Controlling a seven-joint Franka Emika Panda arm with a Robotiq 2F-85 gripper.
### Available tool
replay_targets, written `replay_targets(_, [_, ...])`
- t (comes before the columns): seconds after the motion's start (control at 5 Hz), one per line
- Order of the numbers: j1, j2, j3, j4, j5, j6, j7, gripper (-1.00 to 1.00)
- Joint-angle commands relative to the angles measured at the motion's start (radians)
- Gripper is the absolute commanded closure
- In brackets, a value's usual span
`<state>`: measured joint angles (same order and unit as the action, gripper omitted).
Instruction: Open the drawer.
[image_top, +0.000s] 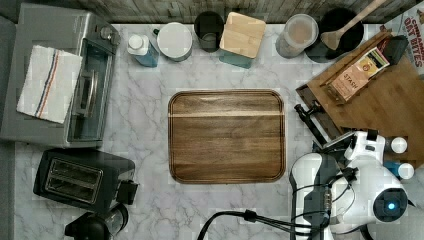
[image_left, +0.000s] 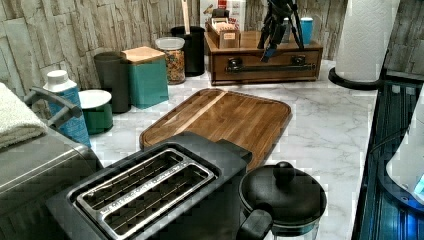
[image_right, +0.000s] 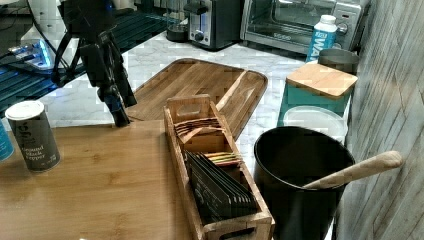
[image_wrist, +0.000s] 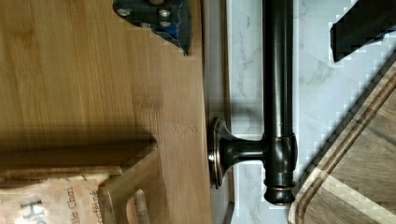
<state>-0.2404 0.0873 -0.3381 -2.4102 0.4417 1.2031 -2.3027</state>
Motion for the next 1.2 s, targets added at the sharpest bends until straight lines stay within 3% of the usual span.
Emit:
replay_targets(0.2, [0.047, -0.098, -0.054, -0.174, -0.221, 0.068, 0.221, -1.00])
replay_targets(0.4, [0.034, -0.130, -0.031, -0.203, -0.288, 0.065, 0.304, -1.00])
replay_targets(0.6, [0.016, -0.116, -0.003, -0.202, -0.221, 0.082, 0.237, -1.00])
replay_targets(0.8, [0.025, -0.051, 0.005, -0.162, 0.023, 0.109, -0.015, -1.00])
replay_targets(1.0, [0.021, 0.042, 0.026, -0.084, 0.345, 0.113, -0.338, -1.00])
replay_targets(1.2, [-0.001, 0.077, 0.043, -0.045, 0.493, 0.108, -0.494, -1.00])
